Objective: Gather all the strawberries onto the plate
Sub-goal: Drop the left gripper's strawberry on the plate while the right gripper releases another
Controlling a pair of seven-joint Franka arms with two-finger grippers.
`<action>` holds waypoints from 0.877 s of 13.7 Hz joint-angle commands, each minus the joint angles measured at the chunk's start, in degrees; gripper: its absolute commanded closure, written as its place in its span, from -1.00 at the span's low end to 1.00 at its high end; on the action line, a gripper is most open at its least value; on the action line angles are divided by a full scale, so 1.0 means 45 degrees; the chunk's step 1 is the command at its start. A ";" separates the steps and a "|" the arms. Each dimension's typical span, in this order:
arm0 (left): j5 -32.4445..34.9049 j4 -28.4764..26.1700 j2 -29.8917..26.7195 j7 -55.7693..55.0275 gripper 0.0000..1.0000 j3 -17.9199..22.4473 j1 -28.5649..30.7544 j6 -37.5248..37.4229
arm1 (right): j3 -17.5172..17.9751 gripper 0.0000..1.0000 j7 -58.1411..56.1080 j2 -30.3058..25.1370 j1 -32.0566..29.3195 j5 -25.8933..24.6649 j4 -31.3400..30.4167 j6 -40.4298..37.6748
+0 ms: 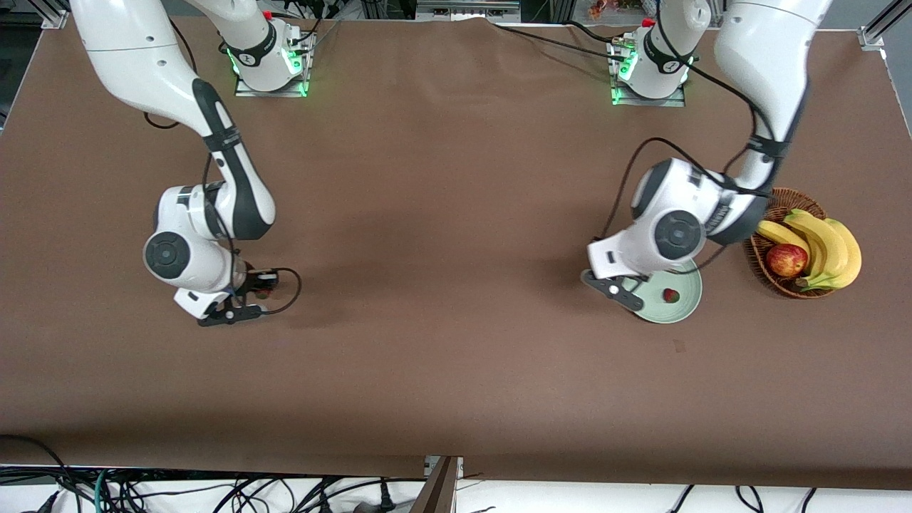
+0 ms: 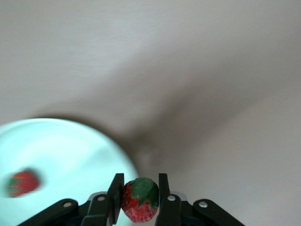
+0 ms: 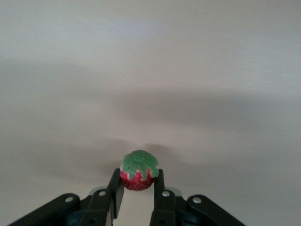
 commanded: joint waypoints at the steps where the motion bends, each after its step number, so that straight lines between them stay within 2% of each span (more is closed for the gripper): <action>1: 0.1170 0.0268 0.0472 0.1523 1.00 -0.0123 0.0689 0.0105 | 0.1677 1.00 0.3953 0.0216 0.0326 -0.0021 0.0607 0.0129; 2: 0.1250 0.0190 0.0590 0.1640 1.00 -0.0123 0.0885 0.0320 | 0.2128 1.00 0.5362 0.0528 0.0618 -0.0002 0.1076 0.0149; 3: 0.1251 0.0189 0.0746 0.1661 0.73 -0.0142 0.1080 0.0361 | 0.2596 1.00 0.6865 0.0879 0.1066 -0.0002 0.1660 0.0149; 5: 0.1251 0.0189 0.0728 0.1680 -0.99 -0.0161 0.1121 0.0361 | 0.3359 1.00 0.9737 0.2164 0.2198 -0.0080 0.3608 0.0168; 6: 0.1251 0.0189 0.0689 0.1680 -1.00 -0.0162 0.1121 0.0284 | 0.3691 1.00 1.0775 0.2945 0.2783 -0.0100 0.4644 0.0555; 8: 0.1213 0.0169 0.0669 0.1661 -1.00 -0.0239 0.1121 0.0283 | 0.3831 1.00 1.2050 0.4352 0.4208 -0.0158 0.6075 0.2715; 10: 0.1174 0.0150 0.0630 0.1661 -1.00 -0.0259 0.1102 0.0264 | 0.3831 1.00 1.2794 0.5312 0.5032 -0.0159 0.6605 0.4943; 11: 0.1115 0.0130 0.0611 0.1642 -1.00 -0.0259 0.1121 0.0264 | 0.3831 1.00 1.3107 0.5587 0.5306 -0.0139 0.6704 0.5495; 12: 0.1076 0.0072 0.0611 0.1622 -1.00 -0.0279 0.1121 0.0264 | 0.3831 0.85 1.3207 0.5686 0.5444 -0.0139 0.6705 0.5713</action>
